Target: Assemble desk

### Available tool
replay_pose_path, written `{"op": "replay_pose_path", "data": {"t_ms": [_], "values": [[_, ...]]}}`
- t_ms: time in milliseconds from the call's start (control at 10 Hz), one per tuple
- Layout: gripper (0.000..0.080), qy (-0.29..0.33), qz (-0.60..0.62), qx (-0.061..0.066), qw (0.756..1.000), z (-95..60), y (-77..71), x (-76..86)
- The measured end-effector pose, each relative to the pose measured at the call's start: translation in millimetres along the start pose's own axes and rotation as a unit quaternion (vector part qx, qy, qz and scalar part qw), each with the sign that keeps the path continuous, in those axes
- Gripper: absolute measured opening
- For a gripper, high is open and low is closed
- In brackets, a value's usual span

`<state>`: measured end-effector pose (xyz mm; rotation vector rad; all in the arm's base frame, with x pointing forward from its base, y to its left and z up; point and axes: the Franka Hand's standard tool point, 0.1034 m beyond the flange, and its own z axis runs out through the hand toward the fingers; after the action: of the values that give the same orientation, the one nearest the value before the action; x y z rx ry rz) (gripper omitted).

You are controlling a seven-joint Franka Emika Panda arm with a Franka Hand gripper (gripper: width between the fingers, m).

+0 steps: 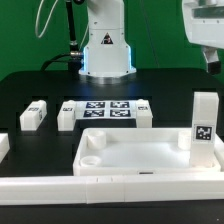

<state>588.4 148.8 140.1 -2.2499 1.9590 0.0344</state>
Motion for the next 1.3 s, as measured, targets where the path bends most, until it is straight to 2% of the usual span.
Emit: {"op": "replay_pose_path", "data": {"t_ms": [400,500,600,700,800,900,1000,1300], "values": [[0.0649,0.0,-0.149,0.0,0.989,0.8,0.4,3.2],[0.0649,0.008,-0.201,0.011,0.98,8.7,7.7,4.9],[0.0649,0.015,-0.26,0.007,0.965,25.8,31.7,12.0],[0.0649,0.016,-0.329,-0.009,0.944,38.0,52.1,24.0],[0.0649,0.015,-0.366,-0.018,0.93,46.0,67.8,34.6],[0.0649,0.014,-0.399,-0.028,0.916,53.4,84.4,36.9],[0.0649,0.024,-0.414,-0.023,0.91,57.9,93.0,32.6],[0.0649,0.02,-0.508,-0.03,0.86,58.7,93.4,33.9]]}}
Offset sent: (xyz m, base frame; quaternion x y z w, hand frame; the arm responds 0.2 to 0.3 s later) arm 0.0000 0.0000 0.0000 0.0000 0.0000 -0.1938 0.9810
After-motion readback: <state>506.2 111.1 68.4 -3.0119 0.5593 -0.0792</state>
